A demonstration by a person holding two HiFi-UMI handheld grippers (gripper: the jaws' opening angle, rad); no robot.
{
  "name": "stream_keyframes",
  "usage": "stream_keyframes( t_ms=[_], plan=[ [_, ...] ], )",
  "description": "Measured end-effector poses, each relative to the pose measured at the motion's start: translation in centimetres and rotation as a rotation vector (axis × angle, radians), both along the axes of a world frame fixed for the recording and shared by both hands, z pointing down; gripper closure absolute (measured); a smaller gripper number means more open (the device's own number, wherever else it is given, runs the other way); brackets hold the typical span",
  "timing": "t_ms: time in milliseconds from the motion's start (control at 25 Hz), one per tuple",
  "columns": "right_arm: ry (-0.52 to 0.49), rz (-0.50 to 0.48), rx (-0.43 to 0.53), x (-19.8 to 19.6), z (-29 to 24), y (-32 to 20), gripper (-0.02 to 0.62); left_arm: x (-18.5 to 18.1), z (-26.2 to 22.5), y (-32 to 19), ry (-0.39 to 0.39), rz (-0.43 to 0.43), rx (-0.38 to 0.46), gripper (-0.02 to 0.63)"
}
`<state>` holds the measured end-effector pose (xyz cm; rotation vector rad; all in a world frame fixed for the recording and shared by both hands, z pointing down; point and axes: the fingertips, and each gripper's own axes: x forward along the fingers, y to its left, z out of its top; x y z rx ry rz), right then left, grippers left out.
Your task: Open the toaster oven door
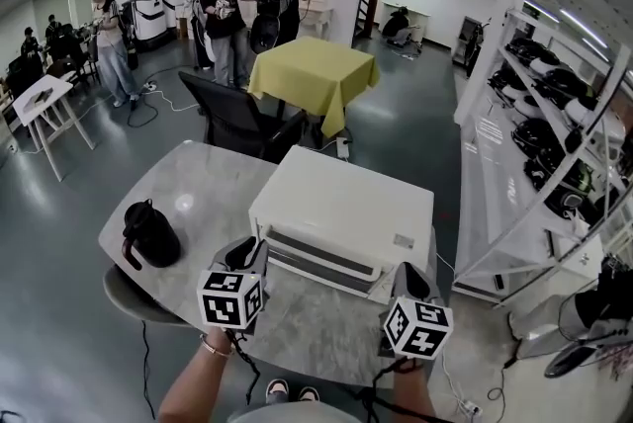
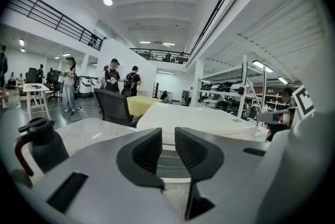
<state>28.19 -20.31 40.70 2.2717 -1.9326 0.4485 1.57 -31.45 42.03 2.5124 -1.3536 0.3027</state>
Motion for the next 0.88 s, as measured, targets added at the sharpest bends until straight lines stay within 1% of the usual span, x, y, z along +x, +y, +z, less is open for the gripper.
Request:
stream_keyframes(
  t_ms=[40,160,360,680,800,880],
  plan=[
    [0.001,0.006,-0.003,0.2,0.0,0.1,0.591,0.0,0.1,-0.3,-0.008,0.006,-0.006,0.528],
    [0.001,0.026,-0.01,0.6,0.3,0.2,0.591,0.0,0.7,-1.5,-0.032,0.036,-0.041,0.486],
    [0.001,0.071,-0.021,1.5,1.0,0.7,0.591,0.5,2.1,-3.6,-0.084,0.083,-0.097,0.465],
    [0.0,0.139,-0.05,3.4,1.8,2.3,0.591,1.3,4.1,-5.6,-0.125,0.092,-0.175,0.467],
    [-0.001,0.152,-0.056,3.7,2.1,2.6,0.591,1.1,4.5,-6.1,-0.143,0.08,-0.202,0.5],
    [-0.003,0.158,-0.06,3.7,2.3,2.7,0.591,1.0,4.8,-6.3,-0.148,0.079,-0.223,0.505]
  ],
)
